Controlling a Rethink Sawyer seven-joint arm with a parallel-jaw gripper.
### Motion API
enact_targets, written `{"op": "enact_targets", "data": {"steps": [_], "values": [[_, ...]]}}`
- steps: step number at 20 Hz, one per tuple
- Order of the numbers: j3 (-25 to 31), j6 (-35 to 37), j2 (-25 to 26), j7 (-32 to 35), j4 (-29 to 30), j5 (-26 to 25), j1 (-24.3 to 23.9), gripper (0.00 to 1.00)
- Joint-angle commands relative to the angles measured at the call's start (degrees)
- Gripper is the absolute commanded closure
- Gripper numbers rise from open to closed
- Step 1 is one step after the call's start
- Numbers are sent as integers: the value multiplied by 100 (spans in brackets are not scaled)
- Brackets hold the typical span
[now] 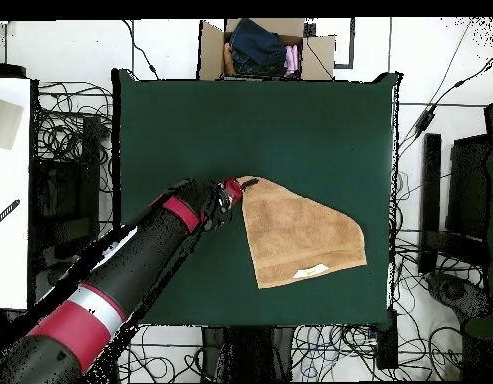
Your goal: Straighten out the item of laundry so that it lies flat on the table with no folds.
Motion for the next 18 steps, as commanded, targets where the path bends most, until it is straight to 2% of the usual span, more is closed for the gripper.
{"op": "enact_targets", "data": {"steps": [1,5,11,15,16,18], "values": [[740,-500,81,1682,95,469,-234,0],[820,-627,42,1735,219,580,-305,0],[671,-673,104,1746,229,645,-204,0],[423,-937,243,2046,278,809,-56,0],[326,-994,306,2149,294,901,4,100],[177,-1079,416,2368,304,1013,86,100]]}}
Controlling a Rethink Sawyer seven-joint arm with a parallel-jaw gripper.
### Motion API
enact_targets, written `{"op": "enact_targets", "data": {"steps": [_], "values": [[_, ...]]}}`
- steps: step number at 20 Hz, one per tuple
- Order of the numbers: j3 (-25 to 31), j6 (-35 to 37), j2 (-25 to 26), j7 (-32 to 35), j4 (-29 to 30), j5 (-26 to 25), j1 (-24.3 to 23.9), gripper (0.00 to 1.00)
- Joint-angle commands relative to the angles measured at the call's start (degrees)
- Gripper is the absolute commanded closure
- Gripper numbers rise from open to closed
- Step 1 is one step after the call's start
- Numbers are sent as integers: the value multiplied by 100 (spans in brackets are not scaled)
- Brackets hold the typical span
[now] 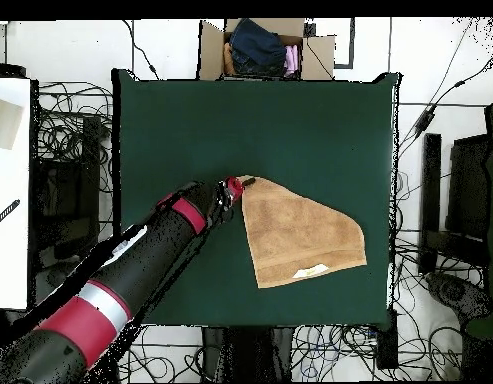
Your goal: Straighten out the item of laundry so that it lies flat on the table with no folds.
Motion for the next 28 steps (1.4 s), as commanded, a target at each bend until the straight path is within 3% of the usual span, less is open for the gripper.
{"op": "enact_targets", "data": {"steps": [1,14,17,28], "values": [[82,-620,382,2254,218,651,202,100],[-133,-561,522,2308,253,891,347,100],[236,-368,417,1954,106,789,146,100],[131,231,453,2152,-35,1064,375,100]]}}
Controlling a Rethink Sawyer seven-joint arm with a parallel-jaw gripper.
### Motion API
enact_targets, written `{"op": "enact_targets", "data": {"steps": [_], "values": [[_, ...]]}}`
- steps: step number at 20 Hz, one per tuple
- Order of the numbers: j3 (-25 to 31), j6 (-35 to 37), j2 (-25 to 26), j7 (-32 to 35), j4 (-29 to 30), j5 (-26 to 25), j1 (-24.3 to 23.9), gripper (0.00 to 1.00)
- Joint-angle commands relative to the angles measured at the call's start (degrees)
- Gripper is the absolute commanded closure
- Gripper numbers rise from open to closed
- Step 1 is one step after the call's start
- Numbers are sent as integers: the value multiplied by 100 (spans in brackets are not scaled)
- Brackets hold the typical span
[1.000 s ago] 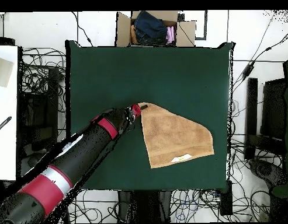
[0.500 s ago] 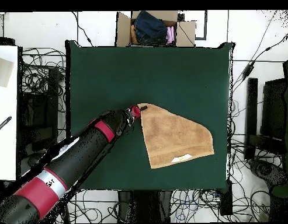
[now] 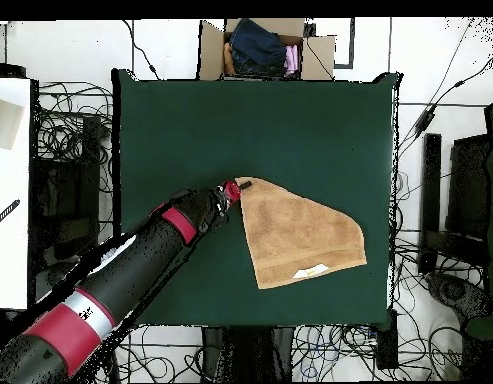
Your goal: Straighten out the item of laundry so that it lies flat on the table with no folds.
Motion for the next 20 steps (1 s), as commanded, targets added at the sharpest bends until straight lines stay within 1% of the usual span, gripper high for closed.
{"op": "enact_targets", "data": {"steps": [1,4,20], "values": [[516,530,94,1563,-174,555,91,100],[421,650,160,1608,-236,638,177,100],[264,940,241,1552,-372,798,240,100]]}}
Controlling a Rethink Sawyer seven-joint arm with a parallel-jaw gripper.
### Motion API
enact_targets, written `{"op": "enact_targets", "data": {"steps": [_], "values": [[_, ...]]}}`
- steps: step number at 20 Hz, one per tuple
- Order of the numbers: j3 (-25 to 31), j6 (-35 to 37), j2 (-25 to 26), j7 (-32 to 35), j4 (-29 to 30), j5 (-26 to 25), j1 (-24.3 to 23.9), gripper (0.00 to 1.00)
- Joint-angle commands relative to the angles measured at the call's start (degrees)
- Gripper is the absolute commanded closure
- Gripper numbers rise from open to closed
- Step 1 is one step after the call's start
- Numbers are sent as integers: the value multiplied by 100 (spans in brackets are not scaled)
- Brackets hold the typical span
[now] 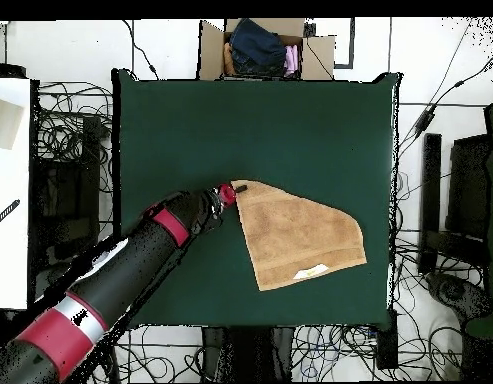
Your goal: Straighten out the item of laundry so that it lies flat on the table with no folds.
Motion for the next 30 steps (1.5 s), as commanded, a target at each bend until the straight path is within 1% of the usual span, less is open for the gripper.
{"op": "enact_targets", "data": {"steps": [1,7,18,30], "values": [[344,613,194,1560,-397,460,84,100],[266,799,351,1627,-599,610,99,100],[56,1079,541,1740,-764,857,221,100],[-311,1595,706,1930,-920,1088,464,100]]}}
